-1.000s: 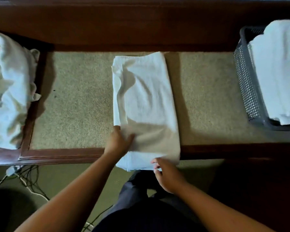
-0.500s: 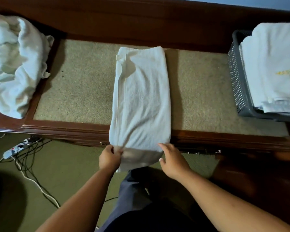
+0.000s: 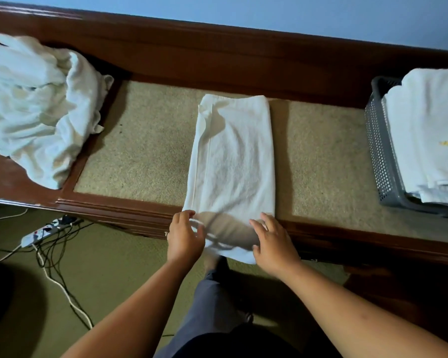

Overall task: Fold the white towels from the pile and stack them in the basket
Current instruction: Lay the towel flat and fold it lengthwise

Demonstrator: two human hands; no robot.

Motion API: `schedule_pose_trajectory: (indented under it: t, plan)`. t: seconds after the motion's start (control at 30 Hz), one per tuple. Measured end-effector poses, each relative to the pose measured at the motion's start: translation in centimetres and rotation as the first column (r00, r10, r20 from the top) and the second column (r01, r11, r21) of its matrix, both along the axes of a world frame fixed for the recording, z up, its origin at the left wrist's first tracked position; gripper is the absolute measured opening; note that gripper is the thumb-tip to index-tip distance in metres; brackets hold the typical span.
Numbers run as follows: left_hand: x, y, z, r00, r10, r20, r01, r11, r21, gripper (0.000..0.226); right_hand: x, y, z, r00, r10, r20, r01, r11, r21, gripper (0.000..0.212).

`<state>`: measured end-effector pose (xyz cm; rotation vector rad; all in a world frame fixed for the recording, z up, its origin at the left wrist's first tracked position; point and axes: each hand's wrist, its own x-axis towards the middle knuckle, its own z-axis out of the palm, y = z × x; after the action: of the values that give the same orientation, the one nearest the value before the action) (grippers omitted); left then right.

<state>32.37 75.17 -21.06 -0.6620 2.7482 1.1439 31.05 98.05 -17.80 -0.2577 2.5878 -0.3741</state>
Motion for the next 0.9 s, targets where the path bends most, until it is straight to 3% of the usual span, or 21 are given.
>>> schedule_pose_trajectory:
  t: [0.23, 0.37, 0.43, 0.57, 0.7, 0.8, 0.9]
  plan:
    - [-9.1, -1.3, -0.1, 0.999, -0.011, 0.053, 0.006, 0.996, 0.094, 0.055, -7.4, -1.7, -1.3, 0.995, 0.083, 0.053, -0.086, 0.995, 0.056, 0.071]
    - [-17.0, -1.7, 0.1, 0.989, 0.120, 0.087, -0.139, 0.957, 0.254, 0.063, -12.8, -2.8, -2.1, 0.994, 0.090, 0.058, -0.092, 0.995, 0.040, 0.068]
    - [-21.2, -2.0, 0.1, 0.972, 0.188, 0.139, -0.226, 0.908, 0.354, 0.056, -15.6, -3.4, -2.6, 0.996, 0.080, 0.046, -0.082, 0.996, 0.033, 0.067]
    - [-30.3, -3.5, -0.4, 0.905, 0.287, 0.315, -0.421, 0.715, 0.558, 0.032, -20.8, -4.7, -3.6, 0.998, 0.057, 0.006, -0.057, 0.998, 0.010, 0.068]
    - [-38.8, -4.0, 0.0, 0.937, 0.123, 0.326, -0.295, 0.779, 0.553, 0.048, -25.9, -5.6, -4.6, 0.997, 0.065, -0.039, -0.065, 0.998, 0.009, 0.068]
    - [-44.0, -3.6, -0.2, 0.961, 0.076, 0.265, -0.216, 0.805, 0.553, 0.024, -29.9, -6.0, -5.2, 0.996, 0.063, -0.056, -0.064, 0.998, -0.022, 0.067]
    - [-46.1, -3.8, -1.3, 0.956, 0.084, 0.280, -0.245, 0.751, 0.613, 0.005, -32.6, -6.5, -5.3, 0.998, 0.046, -0.048, -0.047, 0.998, -0.030, 0.066]
